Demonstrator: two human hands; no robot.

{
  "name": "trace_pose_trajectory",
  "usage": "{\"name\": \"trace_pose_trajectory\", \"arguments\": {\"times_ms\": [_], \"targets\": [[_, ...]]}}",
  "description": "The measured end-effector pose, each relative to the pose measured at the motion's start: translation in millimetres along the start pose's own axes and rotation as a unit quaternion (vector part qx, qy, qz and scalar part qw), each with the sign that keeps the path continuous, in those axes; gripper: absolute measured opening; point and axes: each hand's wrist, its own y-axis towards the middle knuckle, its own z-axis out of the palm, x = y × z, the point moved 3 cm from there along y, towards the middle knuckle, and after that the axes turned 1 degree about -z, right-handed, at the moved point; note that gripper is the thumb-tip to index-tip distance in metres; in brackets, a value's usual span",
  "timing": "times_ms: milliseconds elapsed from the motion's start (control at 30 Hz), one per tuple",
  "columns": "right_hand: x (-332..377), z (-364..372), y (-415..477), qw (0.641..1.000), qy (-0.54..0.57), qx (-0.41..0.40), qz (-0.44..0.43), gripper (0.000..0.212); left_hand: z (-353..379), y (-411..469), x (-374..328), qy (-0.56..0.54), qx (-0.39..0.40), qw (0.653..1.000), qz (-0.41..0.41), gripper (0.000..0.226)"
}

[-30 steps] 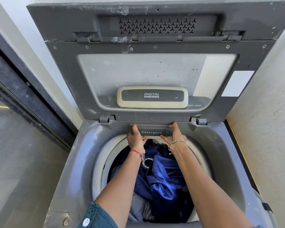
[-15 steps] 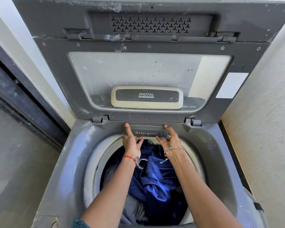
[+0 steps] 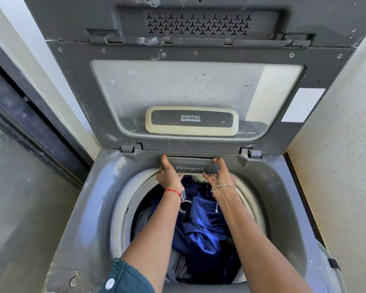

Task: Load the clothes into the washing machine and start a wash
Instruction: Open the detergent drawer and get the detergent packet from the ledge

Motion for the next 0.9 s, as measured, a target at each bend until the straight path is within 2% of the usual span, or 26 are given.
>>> {"name": "trace_pose_trajectory", "arguments": {"times_ms": [67,133,233,333,500,700,833,900], "targets": [[-2.6,-3.4,-2.7,1.000,-0.010,0.004,0.001,0.023,-5.7,0.6,2.4,0.007,-0.006,1.000,0.001,0.048],[-7.1,-8.9,-1.7,1.000,-0.015,0.007,0.008,0.022,-11.7,-0.8,3.0,0.017,-0.012,1.000,-0.007,0.038],[-10.9,-14.3,-3.9,0.999,-0.024,0.020,0.021,0.017,-16.8,-10.9,-0.5,0.039,-0.016,0.999,-0.024,0.040],[-16.0,-21.5,-7.7,0.999,-0.024,0.021,0.031,0.025,-26.0,-18.3,0.4,0.045,-0.019,0.999,-0.025,0.042],[-19.0,-34.5,-19.4,0.999,-0.021,0.019,0.035,0.016,-39.2,-29.7,4.8,0.030,-0.003,0.999,-0.014,0.038],[-16.7,-38.7,-14.1,0.994,-0.082,0.054,0.057,0.037,-45.2,-37.5,3.2,0.062,0.032,0.997,-0.038,0.037],[-11.8,-52.1,-20.2,0.985,-0.130,0.063,0.089,0.057,-49.1,-50.9,3.1,0.052,0.034,0.994,-0.088,0.055],[-1.9,-62.9,-26.7,0.986,-0.131,0.052,0.089,0.058,-45.8,-66.5,5.4,0.049,0.041,0.992,-0.111,0.053]]}}
